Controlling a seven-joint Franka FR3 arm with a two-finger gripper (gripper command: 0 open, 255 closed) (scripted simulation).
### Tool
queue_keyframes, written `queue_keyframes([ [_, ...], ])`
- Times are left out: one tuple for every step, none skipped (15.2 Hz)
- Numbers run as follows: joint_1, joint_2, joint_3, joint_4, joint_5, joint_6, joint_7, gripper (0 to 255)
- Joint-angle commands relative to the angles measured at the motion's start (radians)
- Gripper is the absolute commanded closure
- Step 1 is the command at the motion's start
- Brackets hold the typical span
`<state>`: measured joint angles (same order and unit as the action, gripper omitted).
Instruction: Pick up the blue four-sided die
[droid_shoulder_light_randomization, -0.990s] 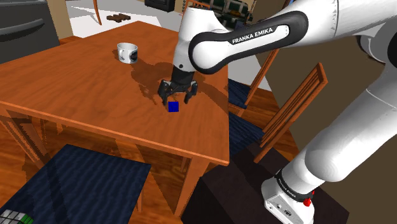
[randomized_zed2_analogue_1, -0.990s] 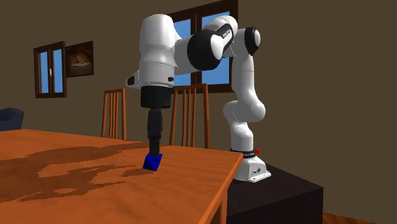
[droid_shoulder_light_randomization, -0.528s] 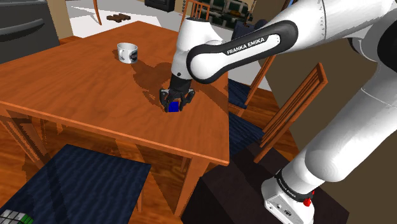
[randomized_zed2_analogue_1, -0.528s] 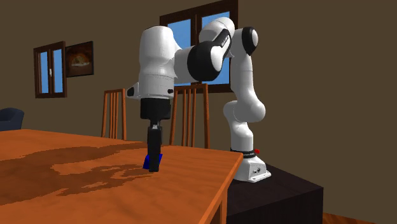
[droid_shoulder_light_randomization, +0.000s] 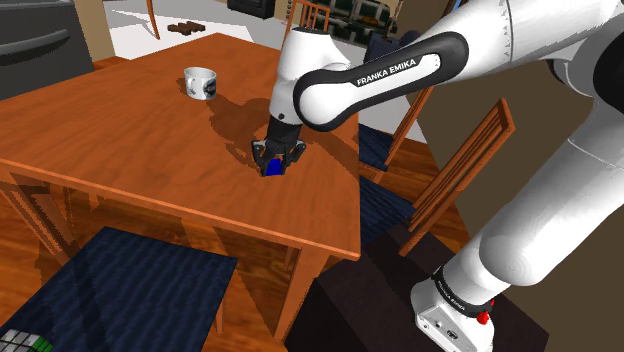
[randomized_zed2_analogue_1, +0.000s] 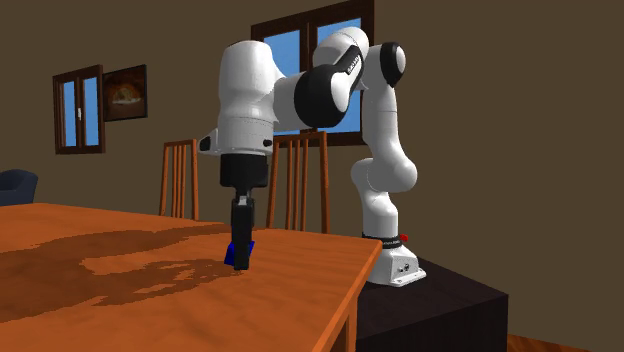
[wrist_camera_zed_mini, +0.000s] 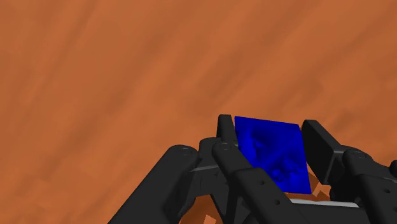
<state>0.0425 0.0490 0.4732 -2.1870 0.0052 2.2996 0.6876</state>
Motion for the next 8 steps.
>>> queue_keyframes([
  [0.0,0.0,0.0,-0.002,0.002,0.0,-0.003,255],
  [0.0,-0.008,0.001,0.004,0.007,-0.013,-0.006,255],
  [-0.001,-0.016,0.001,0.01,0.012,-0.026,-0.009,255],
  [-0.001,-0.023,0.001,0.016,0.016,-0.039,-0.011,255],
  [-0.002,-0.03,0.0,0.023,0.02,-0.052,-0.014,255],
  [-0.002,-0.037,0.0,0.03,0.024,-0.065,-0.017,255],
  [-0.003,-0.044,0.0,0.037,0.027,-0.078,-0.019,255],
  [-0.003,-0.05,0.0,0.044,0.031,-0.091,-0.021,255],
])
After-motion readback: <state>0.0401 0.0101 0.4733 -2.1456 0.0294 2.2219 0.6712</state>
